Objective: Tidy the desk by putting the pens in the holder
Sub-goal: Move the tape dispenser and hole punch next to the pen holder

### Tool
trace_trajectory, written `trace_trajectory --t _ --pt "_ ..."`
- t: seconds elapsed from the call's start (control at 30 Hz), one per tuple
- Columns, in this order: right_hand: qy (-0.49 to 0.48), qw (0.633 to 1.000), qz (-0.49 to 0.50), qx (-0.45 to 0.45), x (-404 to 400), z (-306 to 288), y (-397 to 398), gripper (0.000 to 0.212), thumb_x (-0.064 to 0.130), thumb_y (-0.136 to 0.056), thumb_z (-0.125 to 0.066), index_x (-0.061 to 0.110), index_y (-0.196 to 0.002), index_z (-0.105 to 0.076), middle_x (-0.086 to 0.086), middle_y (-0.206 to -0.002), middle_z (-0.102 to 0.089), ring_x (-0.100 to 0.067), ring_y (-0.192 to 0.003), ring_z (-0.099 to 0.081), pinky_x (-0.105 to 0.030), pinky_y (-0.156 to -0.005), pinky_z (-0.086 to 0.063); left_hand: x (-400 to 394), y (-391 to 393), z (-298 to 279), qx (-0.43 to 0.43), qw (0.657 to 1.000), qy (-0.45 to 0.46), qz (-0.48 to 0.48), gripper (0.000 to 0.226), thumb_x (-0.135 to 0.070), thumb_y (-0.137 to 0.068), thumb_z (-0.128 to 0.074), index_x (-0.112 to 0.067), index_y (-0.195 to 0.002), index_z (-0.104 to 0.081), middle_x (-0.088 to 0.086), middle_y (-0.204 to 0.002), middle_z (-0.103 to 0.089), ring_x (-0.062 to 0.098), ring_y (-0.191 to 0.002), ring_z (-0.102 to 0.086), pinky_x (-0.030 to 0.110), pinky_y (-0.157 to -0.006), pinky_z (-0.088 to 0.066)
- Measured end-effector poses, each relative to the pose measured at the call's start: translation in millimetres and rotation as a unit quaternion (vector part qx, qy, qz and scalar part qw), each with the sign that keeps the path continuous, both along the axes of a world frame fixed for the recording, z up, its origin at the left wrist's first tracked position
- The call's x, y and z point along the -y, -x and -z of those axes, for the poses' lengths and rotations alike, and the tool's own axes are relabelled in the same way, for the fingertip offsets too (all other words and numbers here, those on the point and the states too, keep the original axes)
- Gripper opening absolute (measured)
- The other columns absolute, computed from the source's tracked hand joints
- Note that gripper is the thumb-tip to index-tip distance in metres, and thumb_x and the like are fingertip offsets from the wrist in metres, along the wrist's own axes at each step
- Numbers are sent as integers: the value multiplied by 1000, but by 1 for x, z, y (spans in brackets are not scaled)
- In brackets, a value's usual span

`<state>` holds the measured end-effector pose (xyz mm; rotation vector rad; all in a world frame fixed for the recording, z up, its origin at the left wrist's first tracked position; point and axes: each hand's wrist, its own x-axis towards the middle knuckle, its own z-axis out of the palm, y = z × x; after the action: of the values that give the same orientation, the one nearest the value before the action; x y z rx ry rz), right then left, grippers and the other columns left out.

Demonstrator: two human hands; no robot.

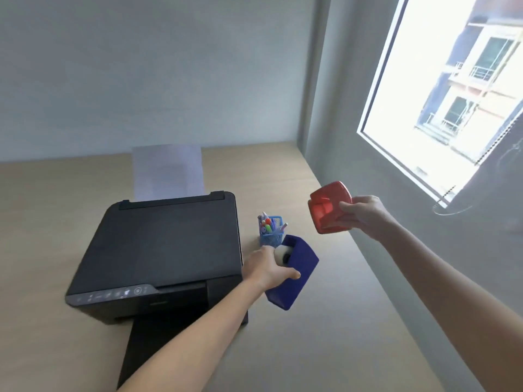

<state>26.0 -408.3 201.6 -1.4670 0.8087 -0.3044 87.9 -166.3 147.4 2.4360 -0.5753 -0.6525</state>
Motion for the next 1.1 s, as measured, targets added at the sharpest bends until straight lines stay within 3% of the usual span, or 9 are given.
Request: trace_trajectory --t 0.17,0.2,0.33,0.43,0.5,0.57,0.67,0.77,1.1 --pt "-27 999 10 -37 0 50 12 9 -3 -85 -60 -12 -89 -60 -28 -79 -62 -25 -48 -69 -37 -51 -61 7 6 34 19 995 -97 -6 64 -55 -58 -75 -20 -109 -59 3 -110 -67 24 -101 -62 30 -76 -49" --pt "-41 997 16 -57 27 67 3 6 -3 -85 -60 -9 -86 -60 -26 -76 -62 -24 -48 -68 -36 -49 -61 38 -5 48 12 994 -107 -24 63 -53 -60 -75 -19 -110 -59 4 -111 -66 24 -102 -62 29 -75 -48" --pt "-35 994 17 -107 56 111 -7 11 -1 -83 -64 -9 -88 -59 -25 -79 -63 -30 -56 -69 -39 -50 -61 63 -18 64 28 985 -162 -48 59 -46 -66 -76 -17 -114 -57 4 -113 -66 22 -104 -62 27 -69 -44" --pt "-39 991 14 -126 56 133 -17 8 0 -81 -66 -4 -79 -60 -28 -84 -63 -41 -70 -70 -54 -66 -60 70 -26 79 32 983 -169 -64 54 -42 -66 -73 -23 -115 -60 2 -109 -67 23 -100 -64 26 -68 -48" --pt "-41 989 12 -138 53 148 -28 8 1 -82 -65 -2 -78 -59 -30 -86 -64 -43 -73 -70 -54 -70 -59 76 -40 90 22 981 -176 -85 53 -39 -67 -70 -23 -116 -59 2 -111 -67 24 -101 -64 28 -72 -50" --pt "-43 989 15 -138 51 166 -40 6 1 -82 -64 0 -79 -60 -32 -91 -64 -43 -77 -70 -51 -71 -60 83 -49 99 14 977 -183 -108 56 -37 -69 -71 -15 -117 -56 5 -115 -66 25 -104 -64 30 -79 -54" --pt "-57 990 23 -130 44 184 -53 7 2 -83 -65 1 -87 -59 -31 -99 -63 -43 -81 -70 -41 -59 -62 91 -50 111 -7 974 -181 -138 66 -37 -70 -76 -5 -120 -47 9 -122 -63 27 -111 -63 34 -84 -54" --pt "-60 990 29 -125 38 196 -66 7 2 -84 -63 4 -79 -59 -29 -96 -61 -43 -82 -69 -37 -56 -61 102 -54 120 -19 973 -166 -160 73 -38 -70 -79 -3 -123 -42 12 -126 -60 29 -115 -62 37 -87 -53" --pt "-64 991 12 -121 33 210 -96 4 4 -87 -60 4 -83 -59 -39 -106 -61 -46 -84 -69 -52 -75 -59 114 -69 123 -49 974 -150 -161 81 -40 -68 -81 -3 -126 -40 14 -131 -56 30 -120 -58 39 -93 -51"
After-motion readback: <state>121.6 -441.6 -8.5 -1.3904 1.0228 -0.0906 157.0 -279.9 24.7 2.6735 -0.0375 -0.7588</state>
